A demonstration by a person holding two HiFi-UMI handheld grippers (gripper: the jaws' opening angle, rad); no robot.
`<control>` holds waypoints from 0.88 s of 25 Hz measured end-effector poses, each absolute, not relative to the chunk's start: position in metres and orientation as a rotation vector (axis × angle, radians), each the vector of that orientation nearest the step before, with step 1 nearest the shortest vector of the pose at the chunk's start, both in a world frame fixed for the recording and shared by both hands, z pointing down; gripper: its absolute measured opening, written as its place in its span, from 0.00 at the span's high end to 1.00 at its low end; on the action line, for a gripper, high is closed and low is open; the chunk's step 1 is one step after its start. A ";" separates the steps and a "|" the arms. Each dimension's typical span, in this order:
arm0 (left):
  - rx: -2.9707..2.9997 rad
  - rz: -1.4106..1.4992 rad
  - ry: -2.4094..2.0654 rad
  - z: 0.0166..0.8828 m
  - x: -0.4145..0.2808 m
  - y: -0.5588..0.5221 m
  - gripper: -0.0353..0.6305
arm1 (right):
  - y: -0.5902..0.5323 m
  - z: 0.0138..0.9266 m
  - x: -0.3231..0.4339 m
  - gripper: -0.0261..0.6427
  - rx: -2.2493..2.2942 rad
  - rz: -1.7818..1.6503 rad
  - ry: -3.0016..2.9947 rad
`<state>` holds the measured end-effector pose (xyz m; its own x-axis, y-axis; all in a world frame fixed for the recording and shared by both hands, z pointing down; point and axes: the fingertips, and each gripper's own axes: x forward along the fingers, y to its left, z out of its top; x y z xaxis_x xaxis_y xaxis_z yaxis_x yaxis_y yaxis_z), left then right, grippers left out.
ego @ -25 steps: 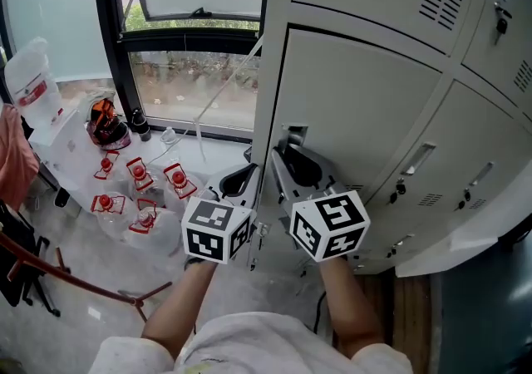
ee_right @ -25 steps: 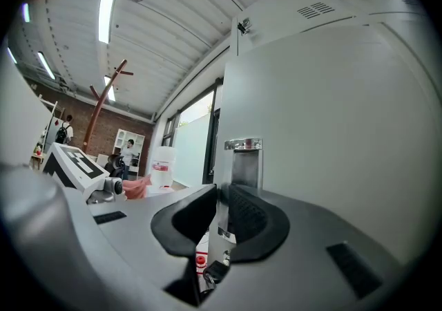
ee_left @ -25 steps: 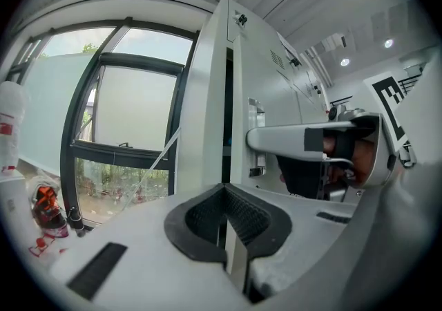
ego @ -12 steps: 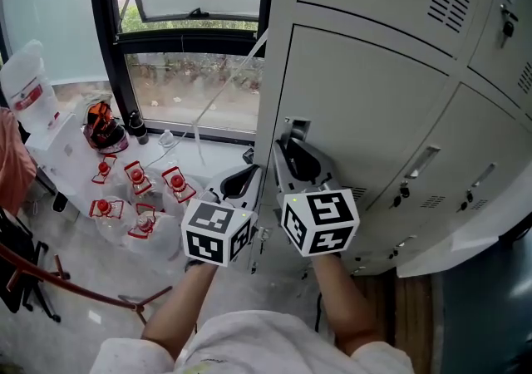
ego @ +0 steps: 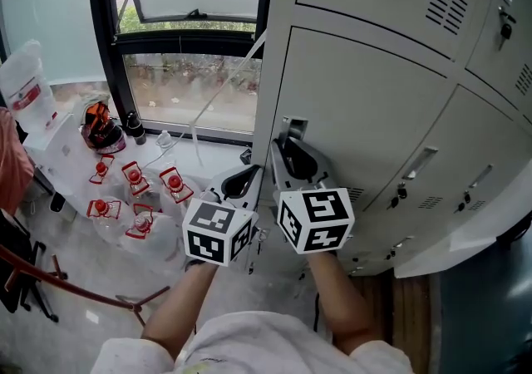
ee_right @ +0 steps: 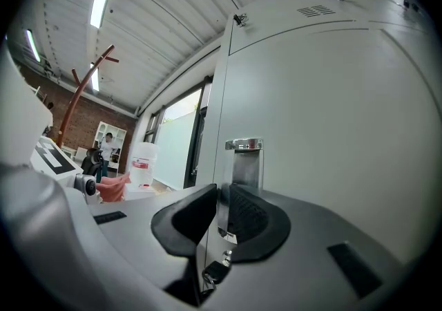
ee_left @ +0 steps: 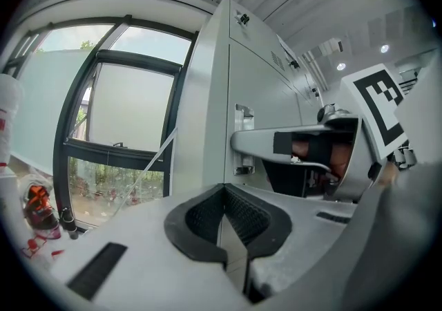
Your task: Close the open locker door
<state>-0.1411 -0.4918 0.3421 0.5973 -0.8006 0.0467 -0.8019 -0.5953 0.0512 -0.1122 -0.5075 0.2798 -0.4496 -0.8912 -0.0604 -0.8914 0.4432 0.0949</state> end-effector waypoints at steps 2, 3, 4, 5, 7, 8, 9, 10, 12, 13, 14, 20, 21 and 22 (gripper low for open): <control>2.742 0.035 -1.381 0.345 -0.142 -0.490 0.94 | -0.507 0.281 -0.112 0.89 -1.652 0.177 2.668; 2.738 0.038 -1.384 0.346 -0.143 -0.489 0.94 | -0.507 0.281 -0.111 0.89 -1.657 0.178 2.668; 2.734 0.039 -1.388 0.347 -0.144 -0.489 0.94 | -0.507 0.281 -0.111 0.89 -1.664 0.181 2.668; 2.730 0.039 -1.392 0.347 -0.145 -0.489 0.94 | -0.507 0.282 -0.110 0.89 -1.671 0.185 2.666; 2.725 0.037 -1.400 0.347 -0.147 -0.488 0.94 | -0.506 0.283 -0.107 0.89 -1.682 0.188 2.662; 2.724 0.037 -1.403 0.347 -0.148 -0.487 0.94 | -0.506 0.283 -0.107 0.89 -1.684 0.185 2.663; 2.723 0.039 -1.404 0.347 -0.148 -0.487 0.94 | -0.506 0.284 -0.106 0.89 -1.685 0.182 2.665; 2.724 0.041 -1.403 0.347 -0.148 -0.486 0.94 | -0.505 0.285 -0.106 0.89 -1.685 0.180 2.669; 2.726 0.044 -1.401 0.348 -0.147 -0.485 0.94 | -0.505 0.286 -0.106 0.89 -1.677 0.176 2.681; 2.727 0.045 -1.399 0.348 -0.146 -0.484 0.94 | -0.504 0.287 -0.107 0.89 -1.663 0.168 2.690; 2.729 0.045 -1.396 0.348 -0.144 -0.483 0.94 | -0.503 0.288 -0.108 0.89 -1.646 0.155 2.697; 2.744 0.044 -1.384 0.343 -0.135 -0.477 0.94 | -0.493 0.286 -0.102 0.89 -1.594 0.133 2.706; 2.744 0.046 -1.385 0.342 -0.134 -0.476 0.94 | -0.490 0.286 -0.100 0.89 -1.590 0.133 2.704; 2.742 0.046 -1.386 0.342 -0.133 -0.476 0.94 | -0.488 0.285 -0.098 0.89 -1.586 0.135 2.702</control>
<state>-0.1327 -0.4757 0.3420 0.5932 -0.8030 0.0578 -0.8050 -0.5913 0.0479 -0.0985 -0.4876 0.2854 -0.4887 -0.8711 -0.0482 -0.8716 0.4850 0.0717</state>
